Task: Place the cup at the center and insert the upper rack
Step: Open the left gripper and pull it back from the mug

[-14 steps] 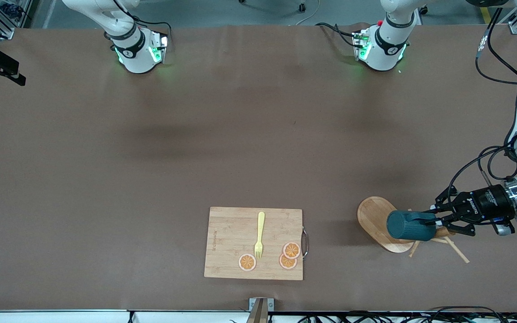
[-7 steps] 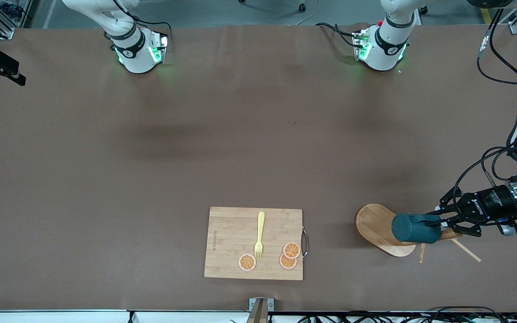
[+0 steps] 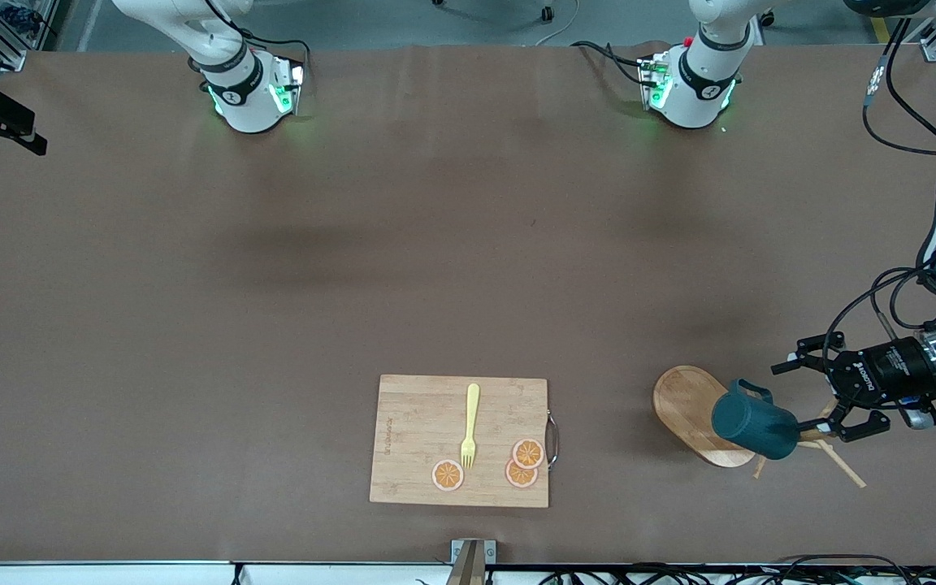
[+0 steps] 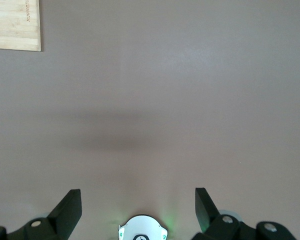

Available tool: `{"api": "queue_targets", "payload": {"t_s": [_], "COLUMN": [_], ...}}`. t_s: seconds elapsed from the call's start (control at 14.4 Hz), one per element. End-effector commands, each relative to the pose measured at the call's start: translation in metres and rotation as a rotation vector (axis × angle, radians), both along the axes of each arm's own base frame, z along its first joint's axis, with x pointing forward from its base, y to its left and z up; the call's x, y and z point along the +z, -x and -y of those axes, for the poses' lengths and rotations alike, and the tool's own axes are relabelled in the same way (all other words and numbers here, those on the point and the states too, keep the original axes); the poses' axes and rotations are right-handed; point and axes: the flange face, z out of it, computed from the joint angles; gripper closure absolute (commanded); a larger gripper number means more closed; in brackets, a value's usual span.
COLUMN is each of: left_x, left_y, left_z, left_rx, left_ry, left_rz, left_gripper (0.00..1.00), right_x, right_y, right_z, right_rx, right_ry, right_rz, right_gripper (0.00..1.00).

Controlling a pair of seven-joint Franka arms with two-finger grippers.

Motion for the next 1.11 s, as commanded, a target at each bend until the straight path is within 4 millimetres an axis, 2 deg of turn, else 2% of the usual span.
{"api": "queue_targets", "payload": {"t_s": [0.0,0.14,0.28,0.56,0.83,1.04], "left_x": [0.03,0.051,0.071,0.108,0.158,0.191], "left_y": [-0.006,-0.006,-0.002,0.008,0.033,0.067], "left_z": [0.011,0.026,0.051,0.075,0.129,0.159], "left_rx": [0.014,0.002,-0.039,-0.114,-0.307,-0.533], "left_ry": [0.013,0.005,-0.024,-0.117,-0.412,-0.68], "left_rz": [0.017,0.023,0.046,0.102,0.207,0.257], "left_gripper": [0.0,0.0,0.0,0.0,0.0,0.0], "right_x": [0.005,0.005,0.005,0.005,0.005,0.005], "right_y": [0.004,0.004,0.004,0.004,0.004,0.004], "right_z": [-0.001,-0.001,-0.001,-0.001,-0.001,-0.001], "right_rx": [0.014,0.014,0.014,0.014,0.014,0.014], "right_ry": [0.001,0.001,0.001,0.001,0.002,0.002], "right_rz": [0.009,0.009,0.009,0.009,0.01,0.012], "right_gripper": [0.0,0.0,0.0,0.0,0.0,0.0]}}
